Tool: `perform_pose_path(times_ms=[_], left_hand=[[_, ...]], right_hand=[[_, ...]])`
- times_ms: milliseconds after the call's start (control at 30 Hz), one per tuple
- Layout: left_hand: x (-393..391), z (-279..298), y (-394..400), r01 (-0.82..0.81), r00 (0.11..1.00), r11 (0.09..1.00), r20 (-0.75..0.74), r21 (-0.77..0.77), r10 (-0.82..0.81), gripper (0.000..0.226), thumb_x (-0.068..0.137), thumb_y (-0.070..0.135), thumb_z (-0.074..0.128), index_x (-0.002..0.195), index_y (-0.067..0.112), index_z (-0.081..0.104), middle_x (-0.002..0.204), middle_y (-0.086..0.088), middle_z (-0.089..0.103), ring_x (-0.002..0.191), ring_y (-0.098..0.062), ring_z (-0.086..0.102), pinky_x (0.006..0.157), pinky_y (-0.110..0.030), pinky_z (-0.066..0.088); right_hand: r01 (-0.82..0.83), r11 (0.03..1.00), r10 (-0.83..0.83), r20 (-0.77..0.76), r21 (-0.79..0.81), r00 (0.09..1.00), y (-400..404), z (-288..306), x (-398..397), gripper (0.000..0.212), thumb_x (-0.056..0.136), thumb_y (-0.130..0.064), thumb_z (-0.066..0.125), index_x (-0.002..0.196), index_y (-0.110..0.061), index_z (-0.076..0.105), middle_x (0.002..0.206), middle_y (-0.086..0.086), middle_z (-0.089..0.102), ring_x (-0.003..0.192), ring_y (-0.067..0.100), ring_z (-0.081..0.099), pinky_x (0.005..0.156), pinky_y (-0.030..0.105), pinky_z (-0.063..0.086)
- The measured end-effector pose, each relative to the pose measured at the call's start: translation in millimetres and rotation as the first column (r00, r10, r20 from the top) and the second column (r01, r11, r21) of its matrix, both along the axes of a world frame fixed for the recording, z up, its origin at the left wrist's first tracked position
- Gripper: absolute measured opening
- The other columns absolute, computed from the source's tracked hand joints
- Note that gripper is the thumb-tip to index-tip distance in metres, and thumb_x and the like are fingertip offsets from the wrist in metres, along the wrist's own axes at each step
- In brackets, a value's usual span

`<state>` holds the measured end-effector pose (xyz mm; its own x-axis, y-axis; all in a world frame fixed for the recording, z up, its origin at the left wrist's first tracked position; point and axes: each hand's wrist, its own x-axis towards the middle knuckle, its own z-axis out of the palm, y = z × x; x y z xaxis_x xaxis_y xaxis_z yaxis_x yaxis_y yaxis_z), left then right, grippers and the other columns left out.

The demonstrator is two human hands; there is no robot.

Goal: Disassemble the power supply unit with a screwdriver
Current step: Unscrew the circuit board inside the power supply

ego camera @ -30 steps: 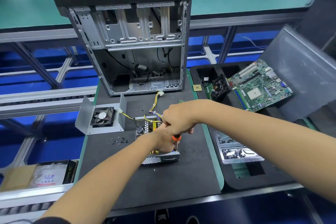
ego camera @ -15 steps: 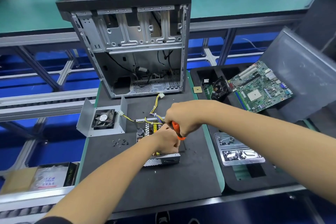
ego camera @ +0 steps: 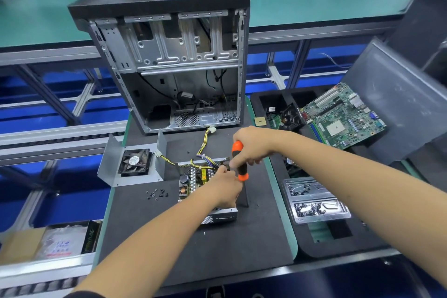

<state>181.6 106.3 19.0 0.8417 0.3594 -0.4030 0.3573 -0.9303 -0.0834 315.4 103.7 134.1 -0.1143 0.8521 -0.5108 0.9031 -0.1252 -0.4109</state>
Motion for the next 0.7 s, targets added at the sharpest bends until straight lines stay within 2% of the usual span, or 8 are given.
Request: perform_pose_path(times_ms=[100,167,267,433,600,700], left_hand=[[1,-1,1,-0.019,1.0,1.0,-0.025,-0.016,0.018,0.02,0.084,0.031,0.063,0.089,0.013,0.07,0.098,-0.005,0.062,0.102,-0.023,0.047,0.09,-0.038,0.027],[0,-1,1,-0.025,1.0,0.999,-0.018,-0.023,0.025,0.02,0.083,0.03,0.062,0.088,0.012,0.07,0.098,-0.005,0.061,0.101,-0.023,0.046,0.09,-0.037,0.027],[-2,-1,2,-0.031,0.999,0.999,0.019,-0.031,0.031,0.018,0.083,0.024,0.058,0.087,0.01,0.069,0.097,-0.006,0.061,0.099,-0.024,0.047,0.092,-0.038,0.029],[-2,2,2,-0.016,0.999,1.0,0.032,-0.016,0.017,0.012,0.081,0.017,0.055,0.082,0.011,0.066,0.092,-0.007,0.061,0.094,-0.025,0.047,0.088,-0.038,0.027],[-2,5,2,0.01,1.0,1.0,-0.005,-0.029,-0.01,0.009,0.08,0.015,0.055,0.072,0.011,0.056,0.079,-0.007,0.052,0.086,-0.023,0.04,0.083,-0.039,0.027],[-4,4,2,-0.009,0.998,0.996,0.054,-0.091,0.014,0.01,0.08,0.015,0.054,0.072,0.01,0.059,0.083,-0.007,0.057,0.086,-0.022,0.039,0.086,-0.039,0.028]], right_hand=[[0.165,0.985,-0.162,-0.054,0.051,0.985,6,-17,4,0.037,0.083,-0.04,0.068,0.08,-0.006,0.051,0.068,0.014,0.063,0.052,0.023,0.053,0.049,0.025,0.042],[0.243,0.968,-0.238,-0.084,0.059,0.968,9,-26,7,0.034,0.087,-0.036,0.063,0.076,-0.007,0.05,0.069,0.014,0.063,0.052,0.024,0.055,0.051,0.026,0.044],[0.316,0.948,-0.306,-0.158,0.04,0.939,11,-33,7,0.027,0.087,-0.029,0.063,0.08,-0.008,0.047,0.073,0.016,0.065,0.053,0.027,0.061,0.05,0.026,0.046],[0.319,0.946,-0.307,-0.152,0.058,0.939,16,-37,-3,0.027,0.083,-0.025,0.063,0.083,-0.009,0.042,0.082,0.023,0.069,0.05,0.027,0.059,0.052,0.03,0.046],[0.291,0.954,-0.278,-0.155,0.071,0.948,20,-40,-12,0.025,0.081,-0.021,0.062,0.079,-0.011,0.039,0.066,0.011,0.059,0.044,0.021,0.052,0.042,0.022,0.039],[0.266,0.961,-0.255,-0.13,0.078,0.958,23,-41,-15,0.024,0.08,-0.022,0.062,0.075,-0.013,0.04,0.062,0.007,0.055,0.044,0.019,0.049,0.039,0.02,0.036]])
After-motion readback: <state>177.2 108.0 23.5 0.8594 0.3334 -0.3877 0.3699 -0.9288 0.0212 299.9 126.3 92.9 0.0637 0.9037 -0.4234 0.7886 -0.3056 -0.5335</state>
